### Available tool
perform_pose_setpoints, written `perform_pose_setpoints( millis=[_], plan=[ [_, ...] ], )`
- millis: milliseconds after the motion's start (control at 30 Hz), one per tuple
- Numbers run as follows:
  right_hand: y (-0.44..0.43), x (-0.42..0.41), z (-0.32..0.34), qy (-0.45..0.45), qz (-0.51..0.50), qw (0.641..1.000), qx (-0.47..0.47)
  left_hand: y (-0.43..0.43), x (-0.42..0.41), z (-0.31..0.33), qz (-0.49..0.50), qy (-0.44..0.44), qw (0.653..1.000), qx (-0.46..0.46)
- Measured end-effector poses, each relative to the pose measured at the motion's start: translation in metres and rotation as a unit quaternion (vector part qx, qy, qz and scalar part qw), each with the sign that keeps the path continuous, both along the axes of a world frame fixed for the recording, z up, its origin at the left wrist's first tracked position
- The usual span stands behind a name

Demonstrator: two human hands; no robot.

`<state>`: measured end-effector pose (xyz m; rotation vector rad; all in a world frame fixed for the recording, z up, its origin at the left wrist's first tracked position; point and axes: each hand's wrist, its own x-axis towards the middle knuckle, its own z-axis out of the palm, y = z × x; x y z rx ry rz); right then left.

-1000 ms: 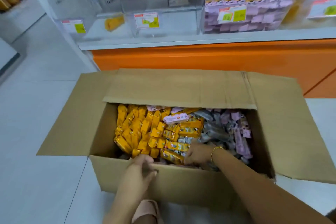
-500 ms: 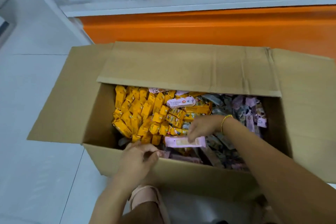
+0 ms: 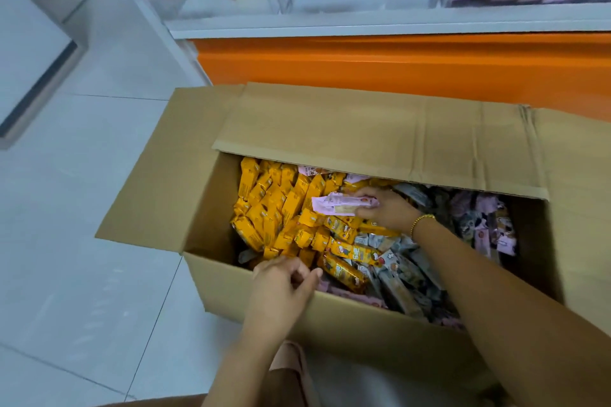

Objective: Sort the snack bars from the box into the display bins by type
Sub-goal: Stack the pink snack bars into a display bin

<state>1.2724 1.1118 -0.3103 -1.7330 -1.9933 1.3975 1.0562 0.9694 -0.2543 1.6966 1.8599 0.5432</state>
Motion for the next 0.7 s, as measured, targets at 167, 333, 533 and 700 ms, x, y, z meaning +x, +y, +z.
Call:
perform_pose_setpoints(
  millis=[167,333,533,700],
  plan=[
    [-0.017,-0.014,0.006,0.007,-0.013,0.999,0.039,0.002,0.004,0.007,0.022,0.016,0.997,-0.071],
    [-0.042,-0.017,0.023,0.073,-0.106,0.989,0.076,0.010,0.015,0.032,0.094,-0.105,0.981,-0.130],
    [-0.060,-0.020,0.090,0.146,-0.031,0.977,0.151,0.029,0.036,0.069,0.250,-0.402,0.860,-0.190],
    [-0.077,-0.014,0.145,0.150,0.021,0.924,0.350,0.039,0.049,0.107,0.229,-0.631,0.731,-0.122]
  ],
)
